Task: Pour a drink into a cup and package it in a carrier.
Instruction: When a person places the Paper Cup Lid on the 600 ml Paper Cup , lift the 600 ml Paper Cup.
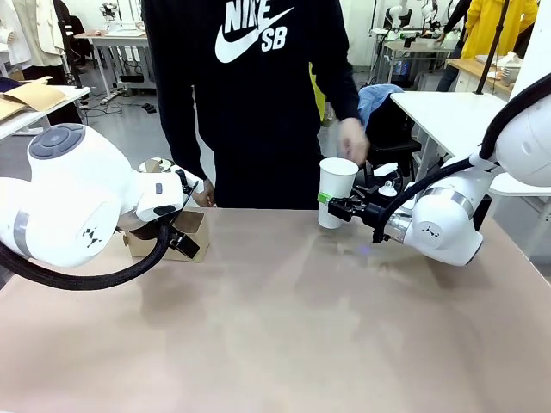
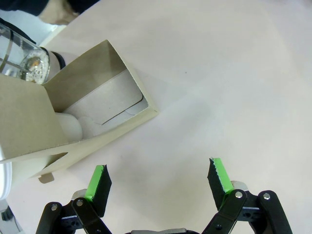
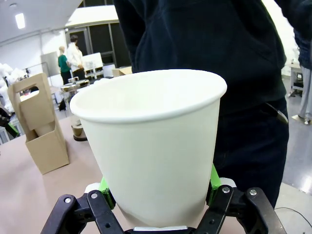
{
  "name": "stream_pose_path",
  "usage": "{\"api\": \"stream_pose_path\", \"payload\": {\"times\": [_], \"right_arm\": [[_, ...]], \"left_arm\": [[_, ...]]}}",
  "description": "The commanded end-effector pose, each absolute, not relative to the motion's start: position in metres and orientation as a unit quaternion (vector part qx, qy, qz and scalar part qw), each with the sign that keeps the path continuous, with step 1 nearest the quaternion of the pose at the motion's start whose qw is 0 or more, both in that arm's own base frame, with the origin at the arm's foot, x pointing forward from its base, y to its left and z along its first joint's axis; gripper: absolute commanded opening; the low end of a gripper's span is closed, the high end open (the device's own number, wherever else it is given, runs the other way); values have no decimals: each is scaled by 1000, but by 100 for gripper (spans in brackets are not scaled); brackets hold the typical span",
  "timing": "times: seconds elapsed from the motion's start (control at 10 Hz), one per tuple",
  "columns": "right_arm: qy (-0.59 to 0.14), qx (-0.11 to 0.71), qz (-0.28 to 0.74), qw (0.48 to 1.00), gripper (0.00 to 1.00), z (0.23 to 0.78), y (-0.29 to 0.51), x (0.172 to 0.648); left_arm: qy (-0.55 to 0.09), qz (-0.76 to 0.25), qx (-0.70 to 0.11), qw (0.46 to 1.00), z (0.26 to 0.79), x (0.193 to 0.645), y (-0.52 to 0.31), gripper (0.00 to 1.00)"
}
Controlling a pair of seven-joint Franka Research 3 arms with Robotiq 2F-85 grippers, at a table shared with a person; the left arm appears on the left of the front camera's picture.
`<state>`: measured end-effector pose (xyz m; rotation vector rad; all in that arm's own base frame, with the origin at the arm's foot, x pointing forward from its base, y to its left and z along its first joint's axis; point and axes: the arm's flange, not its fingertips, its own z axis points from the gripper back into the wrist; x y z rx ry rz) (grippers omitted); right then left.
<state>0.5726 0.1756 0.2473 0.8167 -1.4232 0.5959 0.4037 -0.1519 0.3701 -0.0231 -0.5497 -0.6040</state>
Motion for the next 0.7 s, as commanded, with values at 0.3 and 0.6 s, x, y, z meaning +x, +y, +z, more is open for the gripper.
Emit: {"api": "stream_pose_path", "payload": {"times": [0.3, 0.6], "right_arm": [[-625, 356, 265, 642, 80, 252, 177, 571], [-625, 356, 265, 642, 80, 252, 177, 571]], "left_arm": [[-267, -294, -12, 918, 370, 404, -152, 100], [-267, -294, -12, 918, 370, 404, -152, 100]]}}
